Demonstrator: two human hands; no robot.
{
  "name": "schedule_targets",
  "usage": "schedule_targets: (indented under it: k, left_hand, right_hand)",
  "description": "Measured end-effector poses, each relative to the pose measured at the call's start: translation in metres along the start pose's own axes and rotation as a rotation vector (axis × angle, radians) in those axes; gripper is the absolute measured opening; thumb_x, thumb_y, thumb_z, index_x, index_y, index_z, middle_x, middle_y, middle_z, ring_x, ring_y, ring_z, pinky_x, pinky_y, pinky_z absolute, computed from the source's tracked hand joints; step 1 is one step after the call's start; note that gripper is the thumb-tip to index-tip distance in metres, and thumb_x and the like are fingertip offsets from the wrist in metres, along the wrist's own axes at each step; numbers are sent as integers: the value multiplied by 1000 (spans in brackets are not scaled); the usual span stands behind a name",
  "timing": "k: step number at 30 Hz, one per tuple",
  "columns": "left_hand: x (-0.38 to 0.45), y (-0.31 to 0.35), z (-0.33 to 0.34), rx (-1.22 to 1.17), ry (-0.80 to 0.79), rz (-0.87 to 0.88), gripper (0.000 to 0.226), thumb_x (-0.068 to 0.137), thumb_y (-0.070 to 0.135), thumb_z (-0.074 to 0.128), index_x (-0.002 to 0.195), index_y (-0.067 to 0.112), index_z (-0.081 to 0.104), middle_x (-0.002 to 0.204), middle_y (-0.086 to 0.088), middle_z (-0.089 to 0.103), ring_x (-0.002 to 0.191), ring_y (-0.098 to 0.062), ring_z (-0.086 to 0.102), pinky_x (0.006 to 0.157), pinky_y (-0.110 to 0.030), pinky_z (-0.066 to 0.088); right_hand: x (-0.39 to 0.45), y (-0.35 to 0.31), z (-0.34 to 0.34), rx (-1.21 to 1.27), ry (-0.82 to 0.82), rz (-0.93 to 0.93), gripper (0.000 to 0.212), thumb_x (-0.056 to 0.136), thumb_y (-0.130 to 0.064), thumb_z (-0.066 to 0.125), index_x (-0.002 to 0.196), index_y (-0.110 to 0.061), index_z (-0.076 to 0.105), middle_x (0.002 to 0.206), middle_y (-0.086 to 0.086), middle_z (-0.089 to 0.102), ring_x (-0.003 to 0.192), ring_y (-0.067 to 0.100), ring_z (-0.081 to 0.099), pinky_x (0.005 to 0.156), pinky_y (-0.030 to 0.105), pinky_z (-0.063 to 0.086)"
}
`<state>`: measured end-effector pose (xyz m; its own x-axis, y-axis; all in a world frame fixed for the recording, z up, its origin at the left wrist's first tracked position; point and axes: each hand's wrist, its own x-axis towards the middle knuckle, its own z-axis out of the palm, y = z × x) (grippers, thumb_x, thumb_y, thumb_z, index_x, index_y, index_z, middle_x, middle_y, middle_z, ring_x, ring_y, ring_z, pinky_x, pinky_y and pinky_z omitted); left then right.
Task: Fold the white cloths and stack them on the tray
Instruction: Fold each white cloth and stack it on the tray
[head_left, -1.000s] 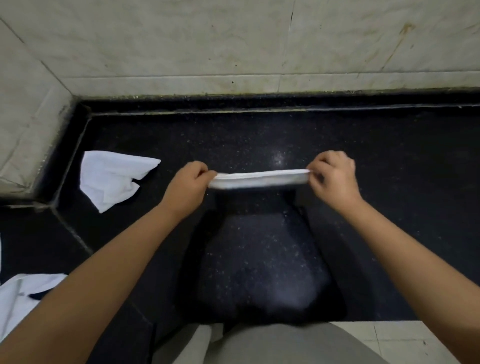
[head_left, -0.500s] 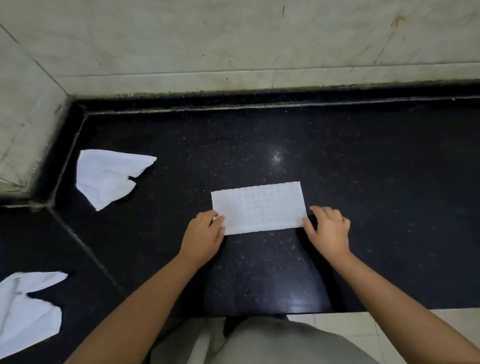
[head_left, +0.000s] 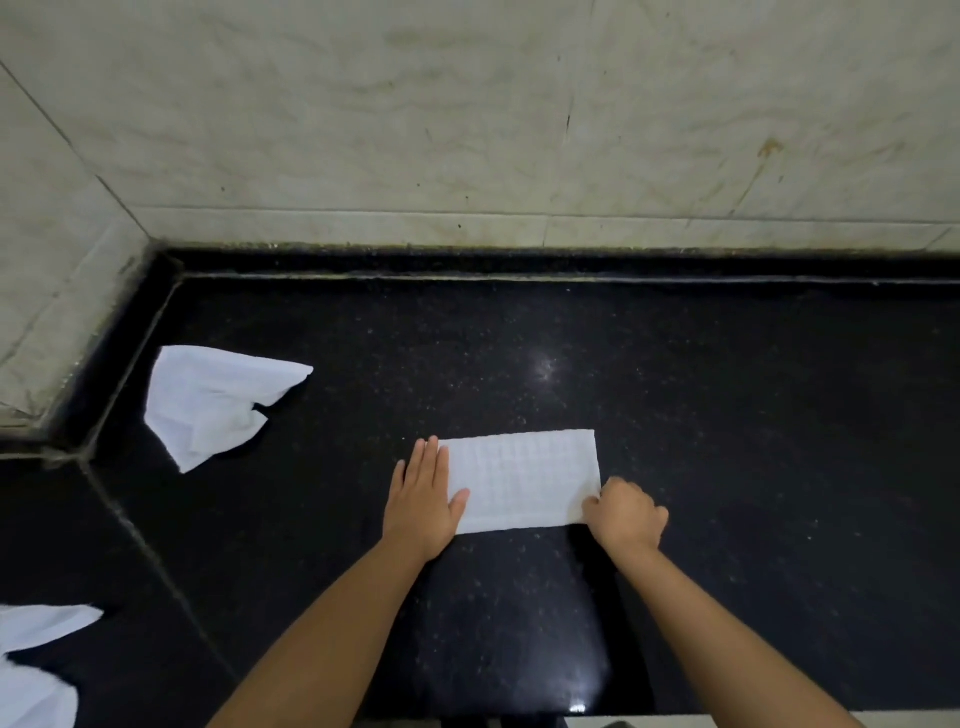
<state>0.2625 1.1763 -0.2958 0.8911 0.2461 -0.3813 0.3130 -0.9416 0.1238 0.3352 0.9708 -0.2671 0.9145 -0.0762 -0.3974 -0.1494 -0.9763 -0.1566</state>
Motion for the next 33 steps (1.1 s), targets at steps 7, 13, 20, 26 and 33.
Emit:
schedule_targets:
  k: [7, 13, 20, 26, 33]
  left_hand:
    - [-1, 1, 0, -10, -8, 1, 64, 100, 43, 19, 148, 10, -7, 158, -4, -15, 145, -18, -14, 121, -37, -3]
    - [-5, -6, -4, -13, 0, 74, 62, 101, 39, 24, 149, 9, -1, 158, -5, -9, 146, -18, -10, 120, -35, -1]
    - [-13, -29, -8, -52, 42, 73, 61, 101, 36, 26, 149, 9, 2, 159, -5, -6, 147, -18, -7, 120, -35, 3]
    - [-38, -78, -12, -156, 142, -49, 58, 100, 34, 30, 149, 9, 9, 159, -5, 0, 147, -18, -3, 120, -35, 10]
    - [-87, -136, -4, -215, 174, -166, 54, 100, 30, 35, 146, 6, 21, 158, -10, 9, 147, -22, 2, 119, -34, 14]
  right_hand:
    - [-7, -5, -6, -70, -105, 92, 26, 88, -12, 44, 110, -7, 55, 115, 8, 60, 105, 26, 55, 96, 37, 35]
    - [-3, -9, -16, 168, -235, 179, 11, 88, -9, 45, 82, -7, 55, 91, 9, 57, 89, 25, 55, 73, 31, 46]
    - [-17, -39, -32, 454, 22, -127, 28, 84, -14, 50, 60, -14, 36, 67, 1, 46, 69, 21, 47, 54, 27, 31]
    - [-63, -109, -14, 528, 86, -454, 33, 84, -15, 57, 58, -18, 37, 65, -6, 44, 62, 12, 43, 59, 25, 31]
    - [-84, -130, 59, -7, -71, -624, 23, 91, -18, 45, 104, -2, 56, 110, 13, 55, 96, 31, 55, 85, 36, 43]
